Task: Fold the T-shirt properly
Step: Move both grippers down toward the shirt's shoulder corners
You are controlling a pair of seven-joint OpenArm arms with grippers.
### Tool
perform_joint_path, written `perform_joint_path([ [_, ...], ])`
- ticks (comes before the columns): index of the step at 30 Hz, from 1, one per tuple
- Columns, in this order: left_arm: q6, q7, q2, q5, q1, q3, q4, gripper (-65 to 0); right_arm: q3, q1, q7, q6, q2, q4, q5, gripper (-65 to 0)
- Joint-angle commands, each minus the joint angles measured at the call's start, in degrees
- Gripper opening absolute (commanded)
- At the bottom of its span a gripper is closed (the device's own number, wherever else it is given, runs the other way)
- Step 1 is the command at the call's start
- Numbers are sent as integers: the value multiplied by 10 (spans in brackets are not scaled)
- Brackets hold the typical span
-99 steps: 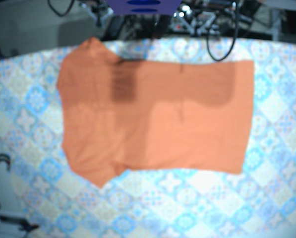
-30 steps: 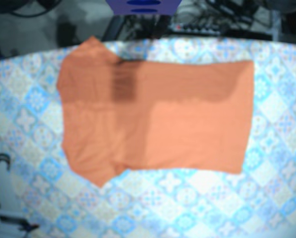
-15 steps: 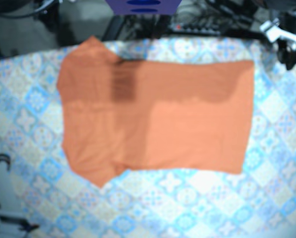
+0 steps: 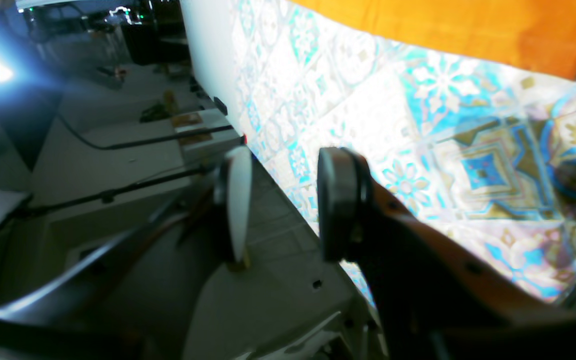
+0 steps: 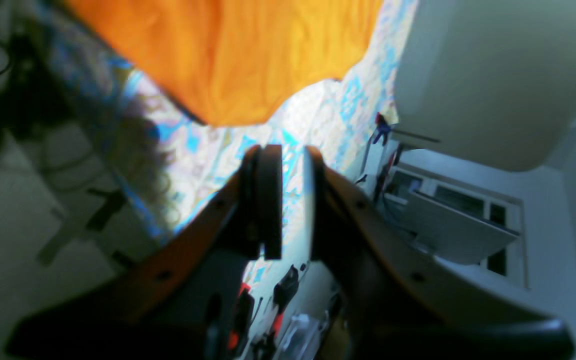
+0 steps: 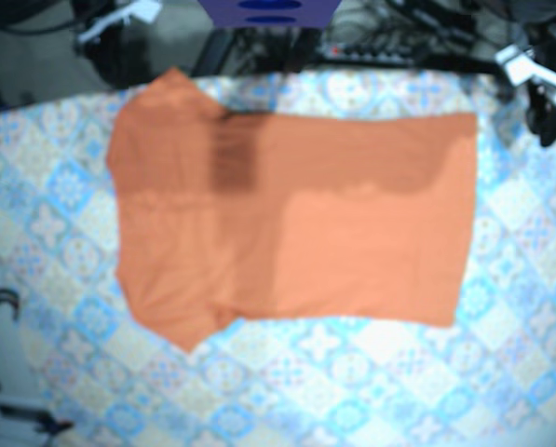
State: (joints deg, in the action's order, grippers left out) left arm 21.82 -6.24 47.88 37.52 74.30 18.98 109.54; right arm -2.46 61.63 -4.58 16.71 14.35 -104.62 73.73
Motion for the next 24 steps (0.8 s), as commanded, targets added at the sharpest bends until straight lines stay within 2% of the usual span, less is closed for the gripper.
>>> perform_joint_path([
  [1,11,0,-9,1,7,4,4,-427,7,1,-3,9,5,0,-2,-583],
  [3,11,0,-20,1,7,4,4,-425,16,-7,-5,4,12,14,0,-583],
  [6,11,0,-51,1,7,4,1,-424,36,-17,-6,-33,37,39,-2,-581],
  [10,7,0,-89,1,7,-8,0,-423,74,-47,-3,-38,56,71,0,-578],
  [12,-2,0,-91,1,7,-20,0,-423,84,-64,-3,-39,56,85,0,-574],
  [20,-2,-1,-111,1,7,-21,0,-422,107,-96,-3,-38,53,123,-3,-449],
  [24,-2,-1,-112,1,6,-21,0,-422,102,-96,-3,-37,53,124,-3,-421],
])
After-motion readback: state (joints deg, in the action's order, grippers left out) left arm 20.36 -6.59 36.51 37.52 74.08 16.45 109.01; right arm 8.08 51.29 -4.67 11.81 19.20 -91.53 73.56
